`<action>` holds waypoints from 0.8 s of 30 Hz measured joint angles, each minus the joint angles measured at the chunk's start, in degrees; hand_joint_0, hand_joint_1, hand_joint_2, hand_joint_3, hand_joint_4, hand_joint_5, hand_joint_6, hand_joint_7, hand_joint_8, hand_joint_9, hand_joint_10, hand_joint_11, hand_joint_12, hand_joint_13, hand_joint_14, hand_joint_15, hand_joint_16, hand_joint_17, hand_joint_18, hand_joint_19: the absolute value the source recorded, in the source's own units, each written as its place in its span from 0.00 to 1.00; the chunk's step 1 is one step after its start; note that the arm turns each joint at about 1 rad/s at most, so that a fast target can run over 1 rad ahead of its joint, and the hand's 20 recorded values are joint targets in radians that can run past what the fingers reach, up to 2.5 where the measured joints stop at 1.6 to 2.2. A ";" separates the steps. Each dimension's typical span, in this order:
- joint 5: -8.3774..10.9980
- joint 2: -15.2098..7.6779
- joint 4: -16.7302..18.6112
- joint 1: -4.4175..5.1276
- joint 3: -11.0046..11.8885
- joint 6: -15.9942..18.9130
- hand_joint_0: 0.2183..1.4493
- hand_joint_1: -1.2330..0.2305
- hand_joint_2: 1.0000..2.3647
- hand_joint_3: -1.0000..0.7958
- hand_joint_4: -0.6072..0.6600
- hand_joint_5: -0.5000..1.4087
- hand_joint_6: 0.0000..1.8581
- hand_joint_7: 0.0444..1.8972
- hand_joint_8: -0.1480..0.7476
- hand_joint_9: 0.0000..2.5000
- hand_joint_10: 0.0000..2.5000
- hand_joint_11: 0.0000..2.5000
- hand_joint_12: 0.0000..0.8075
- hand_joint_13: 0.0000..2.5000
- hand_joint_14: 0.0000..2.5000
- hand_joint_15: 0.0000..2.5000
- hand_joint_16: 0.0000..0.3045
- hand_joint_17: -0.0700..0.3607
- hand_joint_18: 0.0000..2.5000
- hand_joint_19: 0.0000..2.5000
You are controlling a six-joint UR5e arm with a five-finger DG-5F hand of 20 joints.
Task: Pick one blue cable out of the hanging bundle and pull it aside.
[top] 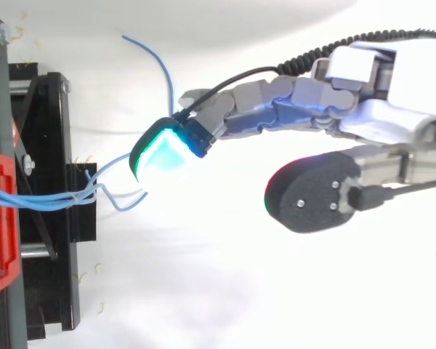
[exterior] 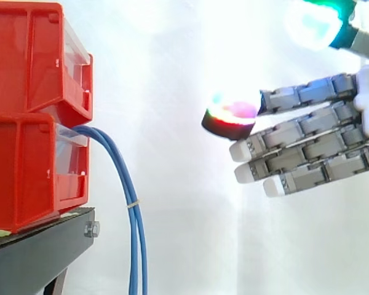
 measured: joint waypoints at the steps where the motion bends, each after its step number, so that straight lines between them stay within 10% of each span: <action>1: 0.18 -0.29 0.40 -0.02 0.00 0.05 0.20 0.56 0.00 0.28 0.66 0.14 0.27 0.28 0.44 0.15 0.00 0.00 0.49 0.02 0.00 0.05 0.20 0.48 0.00 0.11; 24: 5.35 -2.66 2.61 0.10 0.00 -0.13 0.20 0.56 0.00 0.28 0.66 0.14 0.27 0.28 0.44 0.15 0.00 0.00 0.49 0.03 0.00 0.05 0.20 0.48 0.00 0.11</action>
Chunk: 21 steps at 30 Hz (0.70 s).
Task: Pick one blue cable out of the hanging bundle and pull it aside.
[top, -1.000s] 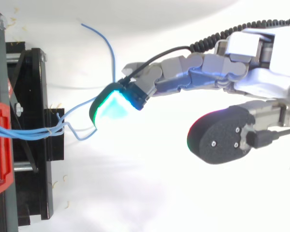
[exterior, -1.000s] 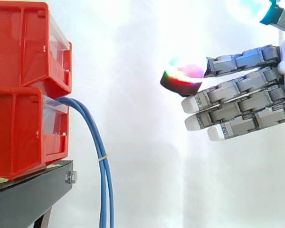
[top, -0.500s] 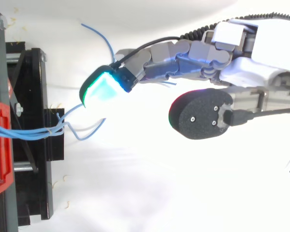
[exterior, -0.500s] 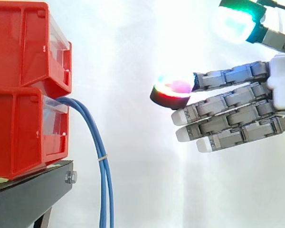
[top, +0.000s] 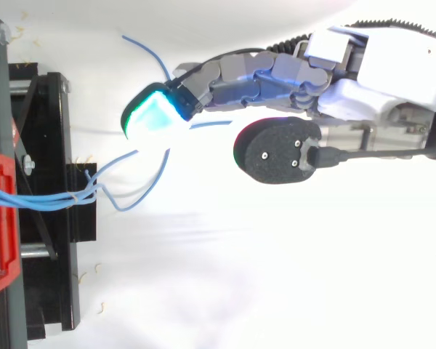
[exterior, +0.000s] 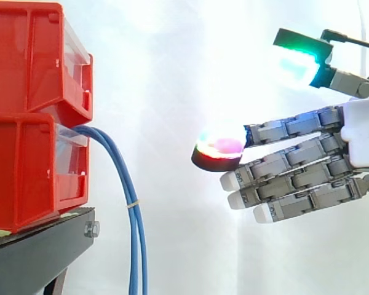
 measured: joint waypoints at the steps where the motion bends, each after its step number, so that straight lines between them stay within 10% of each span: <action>1: 0.14 0.00 0.02 0.02 0.01 0.00 0.20 0.56 0.00 0.29 0.66 0.14 0.27 0.28 0.44 0.15 0.00 0.00 0.49 0.03 0.00 0.05 0.20 0.48 0.00 0.11; 21: 2.10 -2.59 2.97 0.22 0.21 -3.55 0.21 0.56 0.00 0.29 0.66 0.14 0.27 0.29 0.44 0.16 0.00 0.00 0.49 0.04 0.00 0.05 0.20 0.48 0.00 0.12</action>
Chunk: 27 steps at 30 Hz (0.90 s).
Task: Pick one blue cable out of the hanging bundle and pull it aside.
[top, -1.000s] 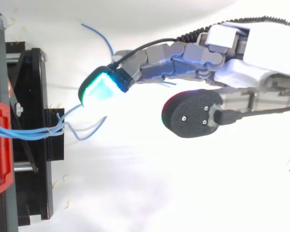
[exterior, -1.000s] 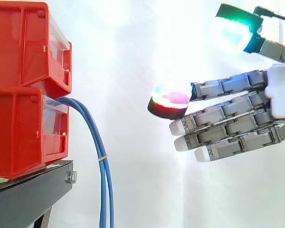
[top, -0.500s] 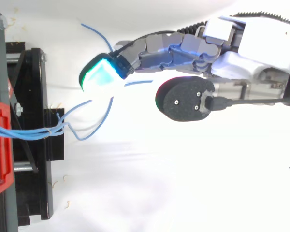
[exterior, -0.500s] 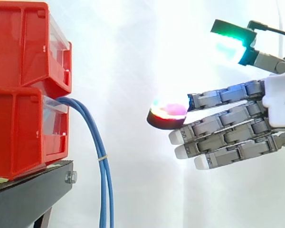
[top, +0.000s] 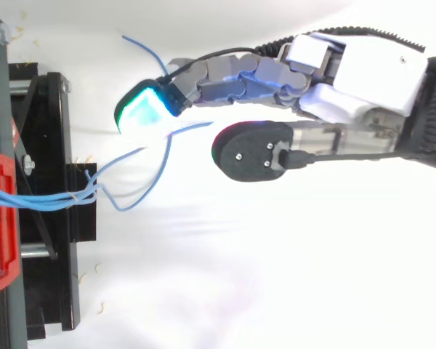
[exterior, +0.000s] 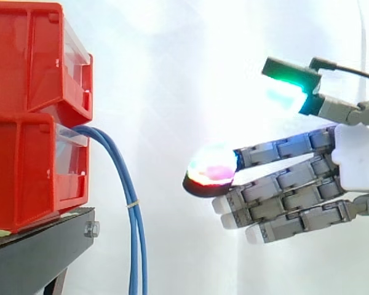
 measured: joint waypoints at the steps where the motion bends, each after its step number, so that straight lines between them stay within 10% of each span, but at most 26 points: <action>1: 0.25 -0.20 0.10 0.03 0.10 -0.06 0.21 0.56 0.00 0.29 0.66 0.14 0.27 0.29 0.44 0.16 0.00 0.00 0.49 0.04 0.00 0.05 0.20 0.48 0.00 0.12; 9: 2.14 -1.72 1.01 0.52 1.43 -2.86 0.21 0.56 0.00 0.29 0.67 0.15 0.27 0.29 0.45 0.17 0.00 0.00 0.49 0.05 0.00 0.05 0.20 0.48 0.00 0.12; 27: 2.80 -12.96 2.76 0.71 11.27 -3.80 0.21 0.54 0.00 0.29 0.67 0.15 0.27 0.30 0.46 0.20 0.00 0.01 0.51 0.07 0.00 0.05 0.20 0.49 0.02 0.12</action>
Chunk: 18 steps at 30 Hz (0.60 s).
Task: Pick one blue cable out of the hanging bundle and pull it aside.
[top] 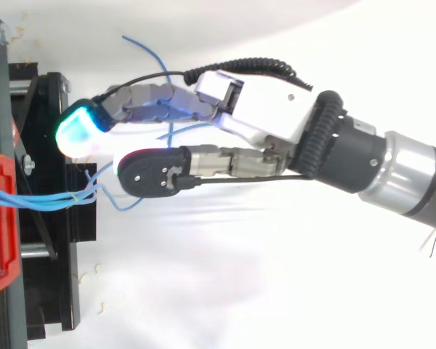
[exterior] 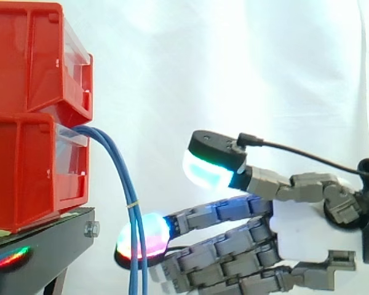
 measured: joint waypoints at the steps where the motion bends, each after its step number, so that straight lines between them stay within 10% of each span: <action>1: -0.08 -0.48 0.14 0.03 0.46 0.00 0.21 0.54 0.00 0.29 0.67 0.15 0.27 0.31 0.46 0.20 0.00 0.01 0.51 0.07 0.00 0.05 0.20 0.49 0.02 0.12; 18: -2.21 -3.96 2.25 1.99 4.32 -0.49 0.21 0.52 0.00 0.28 0.74 0.19 0.27 0.40 0.47 0.23 0.00 0.04 0.53 0.10 0.00 0.07 0.20 0.48 0.05 0.14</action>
